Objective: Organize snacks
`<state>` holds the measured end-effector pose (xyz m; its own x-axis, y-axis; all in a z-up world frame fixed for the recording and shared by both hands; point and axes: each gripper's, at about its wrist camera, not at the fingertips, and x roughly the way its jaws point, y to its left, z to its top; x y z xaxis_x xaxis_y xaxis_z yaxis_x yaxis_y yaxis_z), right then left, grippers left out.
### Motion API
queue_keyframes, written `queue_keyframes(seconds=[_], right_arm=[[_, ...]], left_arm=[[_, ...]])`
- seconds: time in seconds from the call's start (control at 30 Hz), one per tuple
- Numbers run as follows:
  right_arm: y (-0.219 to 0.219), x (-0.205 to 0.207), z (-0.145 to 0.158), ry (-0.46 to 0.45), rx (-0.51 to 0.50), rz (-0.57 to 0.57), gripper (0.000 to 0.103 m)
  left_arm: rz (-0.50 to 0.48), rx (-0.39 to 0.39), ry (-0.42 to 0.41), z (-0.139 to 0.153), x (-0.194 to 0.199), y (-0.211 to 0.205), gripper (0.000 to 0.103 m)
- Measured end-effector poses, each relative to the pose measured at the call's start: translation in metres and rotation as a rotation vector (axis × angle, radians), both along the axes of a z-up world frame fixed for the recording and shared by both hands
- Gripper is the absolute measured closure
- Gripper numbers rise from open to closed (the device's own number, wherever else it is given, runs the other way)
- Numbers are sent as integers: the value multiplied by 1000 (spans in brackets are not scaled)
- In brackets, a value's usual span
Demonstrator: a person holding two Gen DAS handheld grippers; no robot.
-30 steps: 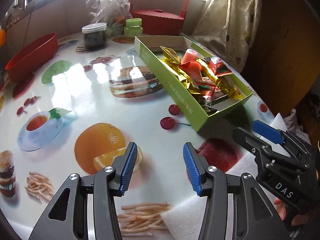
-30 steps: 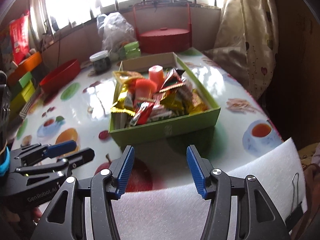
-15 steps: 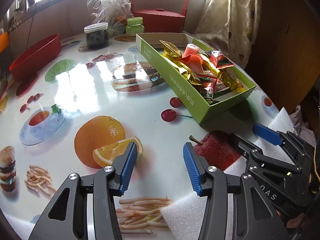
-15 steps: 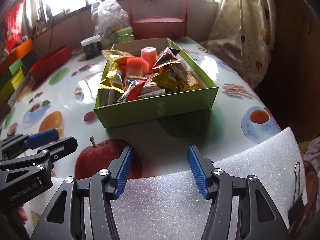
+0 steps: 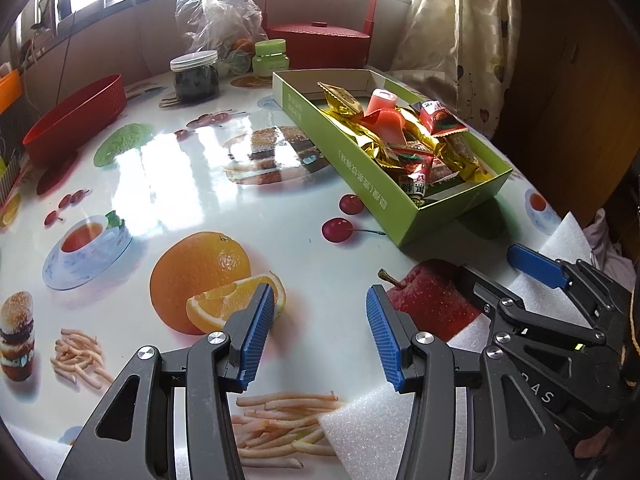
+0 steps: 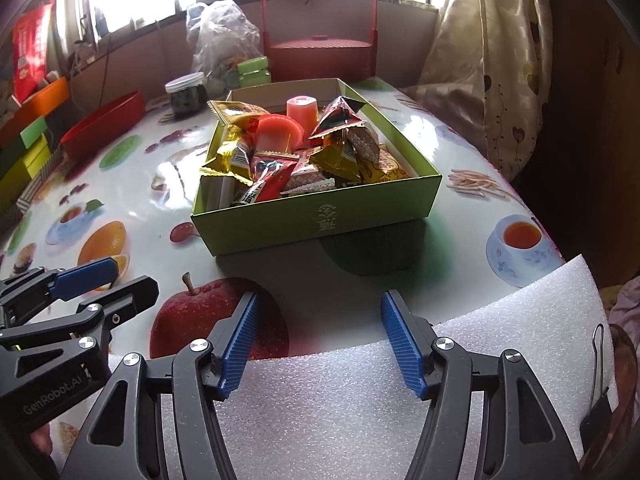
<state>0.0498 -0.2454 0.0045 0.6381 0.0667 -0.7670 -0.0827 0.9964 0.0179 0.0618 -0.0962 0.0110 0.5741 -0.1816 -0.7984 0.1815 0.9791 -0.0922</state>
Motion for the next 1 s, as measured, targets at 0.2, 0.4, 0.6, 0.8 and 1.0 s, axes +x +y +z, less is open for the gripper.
queue_keyframes(seconds=[0.2, 0.4, 0.6, 0.8, 1.0], right_arm=[[0, 0, 0, 0, 1, 0, 40], [1, 0, 0, -1, 0, 0, 39], [1, 0, 0, -1, 0, 0, 39], [1, 0, 0, -1, 0, 0, 39], [1, -1, 0, -1, 1, 0, 39]], left_arm=[[1, 3, -2, 0, 0, -1, 53], [1, -1, -1, 1, 0, -1, 53], [2, -1, -2, 1, 0, -1, 53], [1, 0, -2, 1, 0, -1, 53], [1, 5, -3, 1, 0, -1, 53]])
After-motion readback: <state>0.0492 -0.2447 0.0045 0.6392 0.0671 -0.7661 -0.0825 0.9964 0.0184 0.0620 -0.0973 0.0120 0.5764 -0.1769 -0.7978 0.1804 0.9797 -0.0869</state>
